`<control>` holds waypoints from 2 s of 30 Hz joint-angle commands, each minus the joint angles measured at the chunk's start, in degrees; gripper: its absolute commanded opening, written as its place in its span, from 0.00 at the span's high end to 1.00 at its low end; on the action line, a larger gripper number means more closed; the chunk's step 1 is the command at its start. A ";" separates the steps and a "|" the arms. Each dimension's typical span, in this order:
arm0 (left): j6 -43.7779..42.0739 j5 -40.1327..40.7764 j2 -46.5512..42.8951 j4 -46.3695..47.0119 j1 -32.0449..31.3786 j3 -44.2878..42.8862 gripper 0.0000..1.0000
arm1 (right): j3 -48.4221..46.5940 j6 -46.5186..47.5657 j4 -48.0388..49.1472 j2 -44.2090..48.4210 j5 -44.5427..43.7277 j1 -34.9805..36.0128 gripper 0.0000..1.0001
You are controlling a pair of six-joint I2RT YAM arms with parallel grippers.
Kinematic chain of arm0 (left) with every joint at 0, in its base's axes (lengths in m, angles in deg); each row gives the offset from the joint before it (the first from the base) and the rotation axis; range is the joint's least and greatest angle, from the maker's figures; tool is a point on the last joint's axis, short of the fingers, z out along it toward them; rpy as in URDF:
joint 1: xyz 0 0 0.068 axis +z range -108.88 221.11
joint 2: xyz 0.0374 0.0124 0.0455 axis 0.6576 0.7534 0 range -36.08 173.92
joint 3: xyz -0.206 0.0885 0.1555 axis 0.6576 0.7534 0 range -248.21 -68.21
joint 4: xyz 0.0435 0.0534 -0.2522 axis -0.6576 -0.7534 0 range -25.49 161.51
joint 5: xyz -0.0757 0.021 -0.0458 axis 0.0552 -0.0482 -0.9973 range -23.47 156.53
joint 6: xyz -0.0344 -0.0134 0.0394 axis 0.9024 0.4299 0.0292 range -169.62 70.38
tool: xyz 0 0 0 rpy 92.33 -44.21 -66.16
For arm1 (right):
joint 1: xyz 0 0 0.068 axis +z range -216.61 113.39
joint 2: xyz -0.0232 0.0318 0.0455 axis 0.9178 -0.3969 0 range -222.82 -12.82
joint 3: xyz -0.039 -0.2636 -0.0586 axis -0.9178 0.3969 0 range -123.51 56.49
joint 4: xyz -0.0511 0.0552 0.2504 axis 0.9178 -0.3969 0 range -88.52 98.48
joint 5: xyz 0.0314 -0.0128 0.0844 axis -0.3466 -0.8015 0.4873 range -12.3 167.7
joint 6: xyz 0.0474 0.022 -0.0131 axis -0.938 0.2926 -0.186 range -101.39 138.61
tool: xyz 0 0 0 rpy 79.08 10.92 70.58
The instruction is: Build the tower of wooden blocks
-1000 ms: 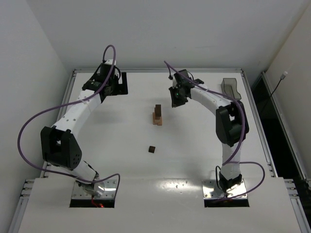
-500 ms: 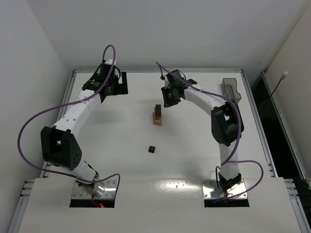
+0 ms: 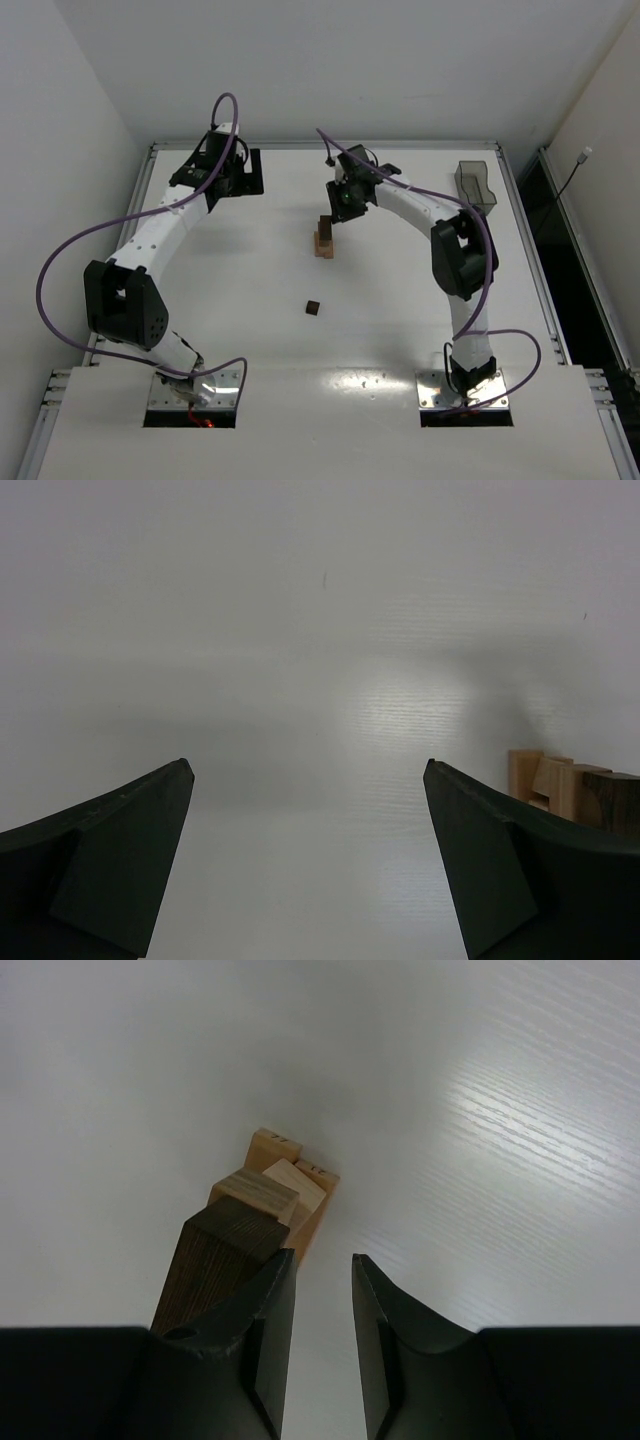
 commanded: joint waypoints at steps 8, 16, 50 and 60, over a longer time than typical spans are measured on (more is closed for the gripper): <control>0.46 -0.38 -1.14 1.56 0.86 0.72 0.00 | -3.04 -0.54 1.40 -0.54 1.23 0.51 0.72; 0.46 -1.00 -0.62 1.56 1.39 1.25 0.00 | -3.04 -0.54 1.40 -0.54 1.23 1.04 0.70; 2.57 -2.23 -0.61 2.09 1.39 1.25 0.00 | 7.94 0.51 1.40 11.15 0.26 4.99 0.90; 2.57 -2.23 -1.14 2.09 1.39 2.83 0.00 | 7.94 -0.02 1.40 10.63 -1.50 4.99 0.92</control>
